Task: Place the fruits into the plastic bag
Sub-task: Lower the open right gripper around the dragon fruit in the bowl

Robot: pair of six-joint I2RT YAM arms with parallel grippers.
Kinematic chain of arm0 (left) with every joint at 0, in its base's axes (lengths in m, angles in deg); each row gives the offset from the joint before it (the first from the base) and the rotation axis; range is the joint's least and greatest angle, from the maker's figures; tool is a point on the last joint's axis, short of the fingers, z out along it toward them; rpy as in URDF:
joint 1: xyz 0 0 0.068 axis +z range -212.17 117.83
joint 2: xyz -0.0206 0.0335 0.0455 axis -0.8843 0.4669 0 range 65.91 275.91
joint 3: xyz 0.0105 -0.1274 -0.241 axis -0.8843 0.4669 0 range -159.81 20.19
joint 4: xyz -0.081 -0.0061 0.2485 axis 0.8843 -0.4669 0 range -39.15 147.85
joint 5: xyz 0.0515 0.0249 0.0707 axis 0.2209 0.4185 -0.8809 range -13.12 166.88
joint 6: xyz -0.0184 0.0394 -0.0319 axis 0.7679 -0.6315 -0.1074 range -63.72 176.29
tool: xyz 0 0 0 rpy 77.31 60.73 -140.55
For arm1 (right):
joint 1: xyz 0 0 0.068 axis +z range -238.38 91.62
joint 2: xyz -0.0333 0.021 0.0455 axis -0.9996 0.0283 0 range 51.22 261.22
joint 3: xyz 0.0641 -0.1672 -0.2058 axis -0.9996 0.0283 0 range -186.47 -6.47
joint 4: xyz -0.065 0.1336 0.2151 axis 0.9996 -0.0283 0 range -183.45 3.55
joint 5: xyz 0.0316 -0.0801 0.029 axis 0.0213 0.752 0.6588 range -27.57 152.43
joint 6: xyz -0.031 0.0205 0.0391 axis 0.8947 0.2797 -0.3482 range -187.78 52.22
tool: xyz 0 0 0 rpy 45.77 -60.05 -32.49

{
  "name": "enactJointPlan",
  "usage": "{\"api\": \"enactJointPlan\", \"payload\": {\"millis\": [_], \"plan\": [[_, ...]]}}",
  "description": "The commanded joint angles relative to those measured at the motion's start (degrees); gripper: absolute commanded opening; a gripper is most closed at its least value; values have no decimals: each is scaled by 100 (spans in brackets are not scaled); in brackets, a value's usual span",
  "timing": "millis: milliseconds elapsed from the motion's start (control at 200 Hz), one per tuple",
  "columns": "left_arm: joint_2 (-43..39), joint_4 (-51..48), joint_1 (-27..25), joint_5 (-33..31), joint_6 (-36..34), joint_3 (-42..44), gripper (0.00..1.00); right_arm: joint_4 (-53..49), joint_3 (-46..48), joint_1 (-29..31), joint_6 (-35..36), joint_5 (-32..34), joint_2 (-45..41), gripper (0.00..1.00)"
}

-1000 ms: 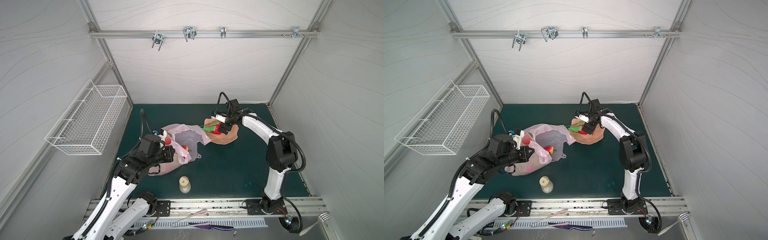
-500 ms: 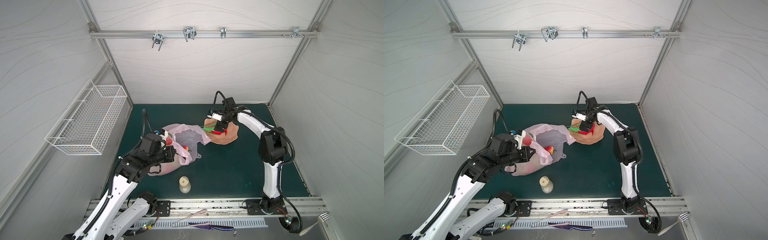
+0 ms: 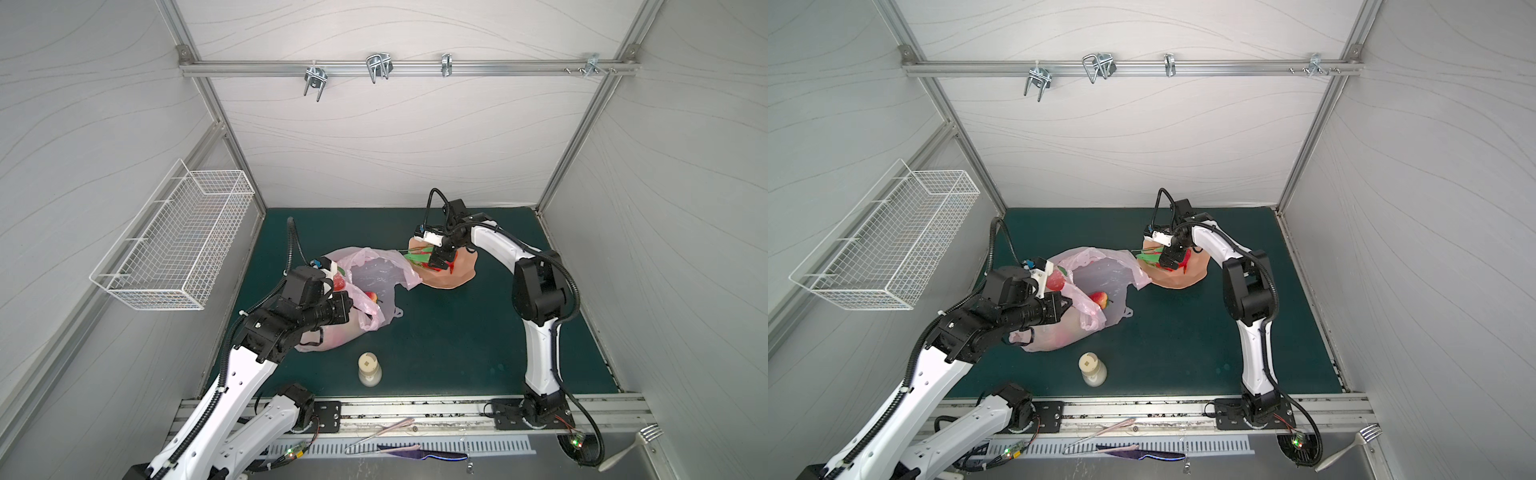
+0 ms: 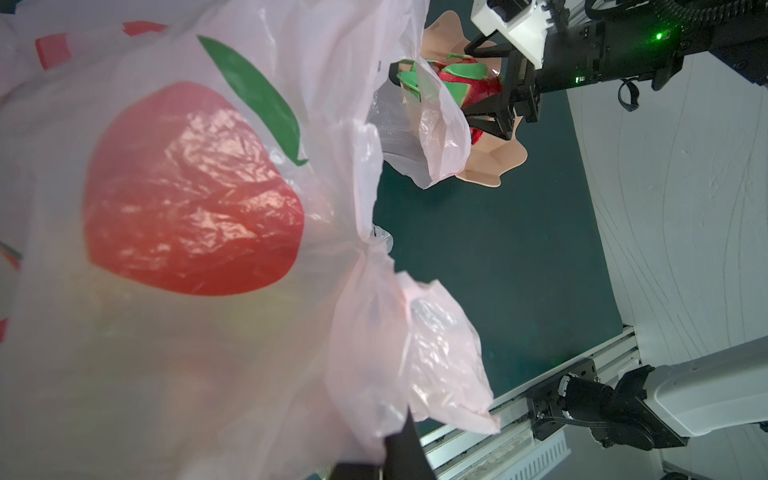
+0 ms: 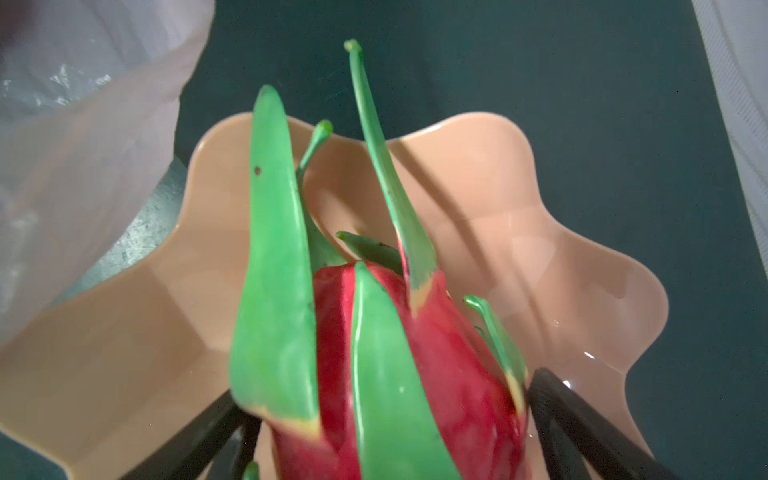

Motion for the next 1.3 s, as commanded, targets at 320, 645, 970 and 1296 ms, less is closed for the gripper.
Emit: {"api": "enactJointPlan", "payload": {"millis": [320,645,970,1296], "plan": [[-1,279,3,25,10,-15,0,455,584,-27,-132,643,171,97],[-91,267,3,-21,23,-28,0,994,1134,55,-168,863,-391,79],[-130,252,-4,-20,-8,-79,0,1244,1201,106,-587,884,-1279,71],[-217,188,5,-9,-86,-105,0,1025,1061,139,-1137,674,-2279,73]]}}
